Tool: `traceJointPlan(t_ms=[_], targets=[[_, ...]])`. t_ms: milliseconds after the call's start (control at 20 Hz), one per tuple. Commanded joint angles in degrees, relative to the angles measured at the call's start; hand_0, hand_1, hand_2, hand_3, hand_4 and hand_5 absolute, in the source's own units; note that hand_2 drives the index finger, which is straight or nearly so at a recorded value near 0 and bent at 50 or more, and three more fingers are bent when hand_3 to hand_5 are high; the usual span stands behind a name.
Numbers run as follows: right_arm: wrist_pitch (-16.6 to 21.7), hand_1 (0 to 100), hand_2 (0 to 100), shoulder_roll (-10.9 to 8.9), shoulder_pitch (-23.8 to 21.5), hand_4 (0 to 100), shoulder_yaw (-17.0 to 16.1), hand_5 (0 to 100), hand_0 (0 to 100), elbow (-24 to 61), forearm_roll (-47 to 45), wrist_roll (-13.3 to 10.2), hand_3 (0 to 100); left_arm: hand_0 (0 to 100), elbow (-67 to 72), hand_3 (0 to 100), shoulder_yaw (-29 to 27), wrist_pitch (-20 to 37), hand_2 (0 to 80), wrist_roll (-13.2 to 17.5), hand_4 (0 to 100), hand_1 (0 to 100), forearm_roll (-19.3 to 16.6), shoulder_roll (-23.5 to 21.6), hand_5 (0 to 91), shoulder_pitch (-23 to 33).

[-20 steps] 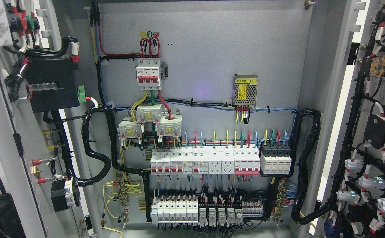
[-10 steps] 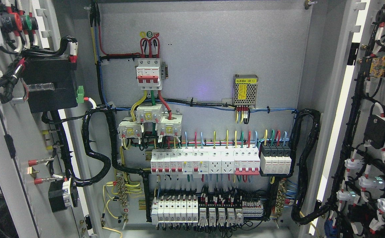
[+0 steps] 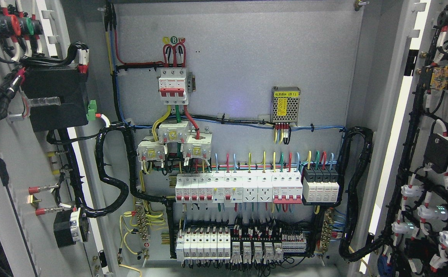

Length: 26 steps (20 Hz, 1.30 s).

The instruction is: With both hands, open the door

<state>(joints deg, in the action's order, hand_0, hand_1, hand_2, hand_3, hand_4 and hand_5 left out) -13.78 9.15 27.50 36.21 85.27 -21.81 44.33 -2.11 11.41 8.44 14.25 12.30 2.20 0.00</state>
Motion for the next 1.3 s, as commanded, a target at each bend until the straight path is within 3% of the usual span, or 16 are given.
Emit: traceJointPlan(t_ms=[0, 1252], targets=[[0.07, 0, 0, -0.01, 0.01, 0, 1.4, 0, 0, 0.07, 0.45, -0.04, 0, 0, 0.0, 0, -0.07, 0.0, 0.0, -0.01, 4, 0, 0.0, 0.0, 0.0, -1.76], [0.07, 0, 0, -0.01, 1.16, 0, 5.18, 0, 0, -0.19, 1.33, -0.83, 0, 0, 0.0, 0, -0.07, 0.0, 0.0, -0.01, 4, 0, 0.0, 0.0, 0.0, -1.76]])
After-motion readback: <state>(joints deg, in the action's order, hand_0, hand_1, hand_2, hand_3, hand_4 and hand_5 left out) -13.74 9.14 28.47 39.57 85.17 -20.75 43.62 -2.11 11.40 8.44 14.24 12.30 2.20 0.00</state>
